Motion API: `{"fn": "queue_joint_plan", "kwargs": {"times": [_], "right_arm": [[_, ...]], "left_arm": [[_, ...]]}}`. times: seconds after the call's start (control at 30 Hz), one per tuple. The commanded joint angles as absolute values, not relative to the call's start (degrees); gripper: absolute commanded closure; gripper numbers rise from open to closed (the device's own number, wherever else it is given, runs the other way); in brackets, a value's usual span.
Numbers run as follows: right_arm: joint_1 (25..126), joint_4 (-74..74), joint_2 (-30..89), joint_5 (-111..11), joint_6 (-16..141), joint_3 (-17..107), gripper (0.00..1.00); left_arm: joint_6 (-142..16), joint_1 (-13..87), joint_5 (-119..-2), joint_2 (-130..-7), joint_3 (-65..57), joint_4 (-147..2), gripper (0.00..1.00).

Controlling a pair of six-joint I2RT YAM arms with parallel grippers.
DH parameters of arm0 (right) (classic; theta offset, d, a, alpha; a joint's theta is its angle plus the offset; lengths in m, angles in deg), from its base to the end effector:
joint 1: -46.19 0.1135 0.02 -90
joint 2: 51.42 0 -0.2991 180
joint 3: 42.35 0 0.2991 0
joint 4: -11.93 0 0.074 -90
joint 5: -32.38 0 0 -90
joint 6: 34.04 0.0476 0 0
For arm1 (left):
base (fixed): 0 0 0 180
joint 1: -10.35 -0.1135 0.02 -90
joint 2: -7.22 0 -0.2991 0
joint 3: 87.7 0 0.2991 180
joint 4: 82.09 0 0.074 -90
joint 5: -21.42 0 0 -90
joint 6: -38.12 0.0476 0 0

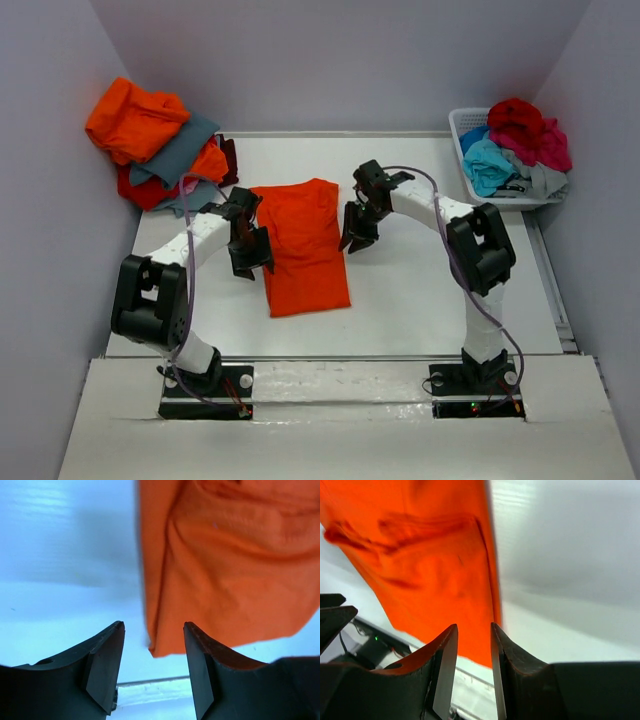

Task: Fold and stack the t-shirts
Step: Fold the tshirt

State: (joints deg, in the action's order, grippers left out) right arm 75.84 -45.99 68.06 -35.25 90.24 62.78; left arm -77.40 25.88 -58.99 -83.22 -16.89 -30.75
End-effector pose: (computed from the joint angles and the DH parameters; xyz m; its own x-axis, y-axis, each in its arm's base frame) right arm 0.4194 0.2596 0.1873 -0.9984 0.0310 -0.0475 0.0050 0.8821 0.4711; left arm 0.3288 -0.0996 0.1978 -0.9583 -0.1746 -0.2264 -0.1069 0.9533 -0.2826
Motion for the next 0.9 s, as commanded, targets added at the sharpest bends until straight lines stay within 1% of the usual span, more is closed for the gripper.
{"fn": "queue_joint_plan", "kwargs": {"times": [0.0,0.1,0.3,0.4,0.43,0.6,0.87], "right_arm": [[76.2,-41.7,61.4,-30.7,91.0,53.1,0.61],[76.8,-38.4,57.6,-27.4,93.0,45.5,0.60],[77.9,-33.7,54.8,-24.7,94.5,36.3,0.59],[78.5,-30.8,54.0,-22.4,95.3,32.5,0.54],[79.1,-30.1,53.4,-22.5,95.7,31.3,0.50],[79.1,-29.3,52.2,-22.6,96.0,29.6,0.45],[79.6,-27.2,52.4,-20.8,96.7,28.1,0.44]], "left_arm": [[-78.3,28.8,-51.4,-76.9,-21.6,-32.5,0.38],[-78.9,30.4,-49.7,-75.7,-25.0,-33.3,0.37],[-81.7,30.4,-48.9,-70.2,-33.7,-35.5,0.38],[-82.6,30.4,-49.2,-69.3,-36.0,-35.5,0.37],[-83.1,30.4,-49.1,-68.3,-37.3,-35.6,0.37],[-84.1,30.4,-48.5,-67.2,-38.9,-36.5,0.35],[-85.6,30.4,-45.0,-69.4,-40.4,-40.8,0.35]]}}
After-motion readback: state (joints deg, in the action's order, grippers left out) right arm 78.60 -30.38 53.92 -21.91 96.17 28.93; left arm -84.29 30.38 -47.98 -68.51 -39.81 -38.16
